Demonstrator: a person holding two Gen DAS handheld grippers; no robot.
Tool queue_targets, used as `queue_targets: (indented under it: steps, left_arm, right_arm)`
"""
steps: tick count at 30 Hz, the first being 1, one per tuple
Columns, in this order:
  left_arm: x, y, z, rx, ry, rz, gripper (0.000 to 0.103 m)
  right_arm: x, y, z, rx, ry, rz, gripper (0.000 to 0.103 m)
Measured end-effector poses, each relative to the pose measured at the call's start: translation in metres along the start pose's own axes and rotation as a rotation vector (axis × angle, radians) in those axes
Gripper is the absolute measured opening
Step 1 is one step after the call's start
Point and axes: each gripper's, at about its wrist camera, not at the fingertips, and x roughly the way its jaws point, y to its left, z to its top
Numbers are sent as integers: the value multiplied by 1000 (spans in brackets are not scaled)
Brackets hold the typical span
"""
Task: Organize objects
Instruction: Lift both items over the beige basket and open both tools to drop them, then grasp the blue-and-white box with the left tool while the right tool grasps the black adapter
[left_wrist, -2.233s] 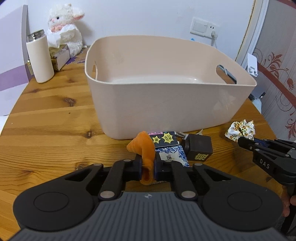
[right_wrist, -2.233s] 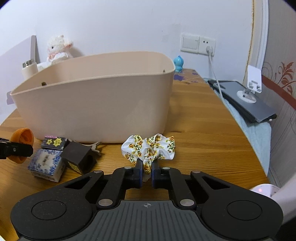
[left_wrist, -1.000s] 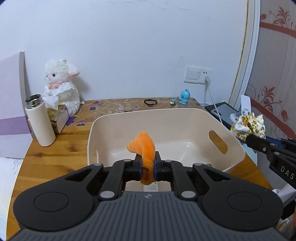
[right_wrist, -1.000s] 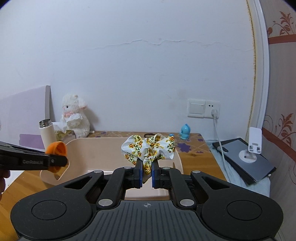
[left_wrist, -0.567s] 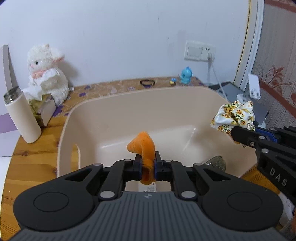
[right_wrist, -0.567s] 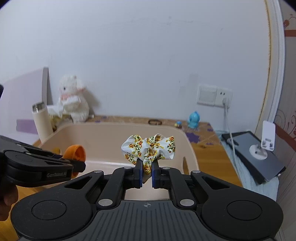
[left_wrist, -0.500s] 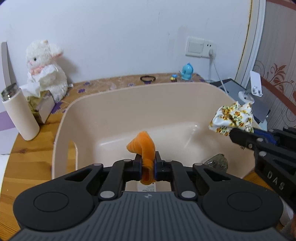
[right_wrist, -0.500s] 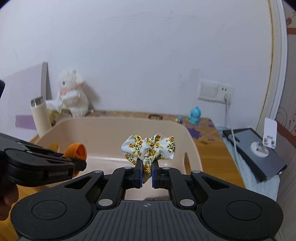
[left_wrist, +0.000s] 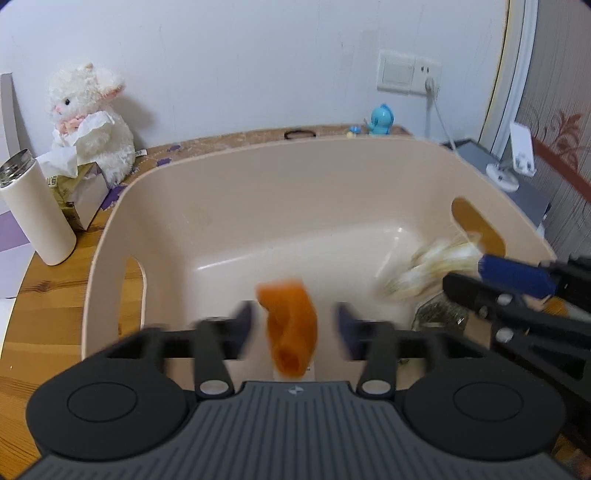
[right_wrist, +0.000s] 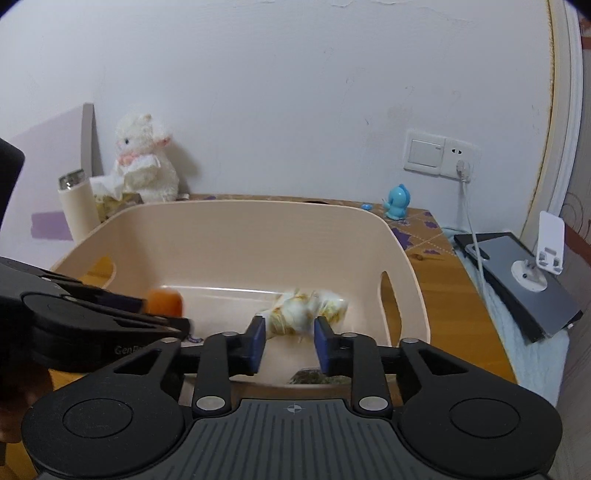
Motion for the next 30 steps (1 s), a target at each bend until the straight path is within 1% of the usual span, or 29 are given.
queue_targets:
  steps: [1,2,3,4,7,9,11,13,16,22,26,30]
  left_arm:
    - [-4,1,0,-10,-12,1,75]
    - [-8,1,0,-12,-19,2,75]
    - [-12,2,1,-9,-21,5,75]
    - [-15,1,1,-9,-22,8,75]
    - [-27,2,0,-8,-38,16,75]
    - [-37,3,-2,-7,-52,21,76]
    - [-47,3,-4,-10,-69,20,80]
    - [-57,3,-8,-15,-84,16,83]
    - [-69,2,-14,-18,-97,16,86]
    - [-89,2,-27,-13,-122,15,86]
    - [-98,3,-39,-14,-117,14,86]
    - [-101,1,-54,-6,-96,15,86]
  right_arm:
    - [-3,-1,0,5,-8,-4,51]
    - [-7,-2,0,9,-18,-13,55]
    - [-11,-3,0,14,-28,-22,64]
    - [-16,-4,0,18,-37,-27,70]
    - [-31,-6,-1,27,-61,-26,77]
    - [-40,-6,-3,25,-73,-30,79]
    - [-49,-7,-6,23,-79,-31,81]
    - [-57,-7,-9,23,-82,-27,86]
    - [-66,-7,-14,17,-81,-30,87]
    - [-81,-6,-27,6,-72,-35,88]
    - [-84,-4,-38,-2,-50,-32,88]
    - [-83,-5,-48,3,-24,-31,88]
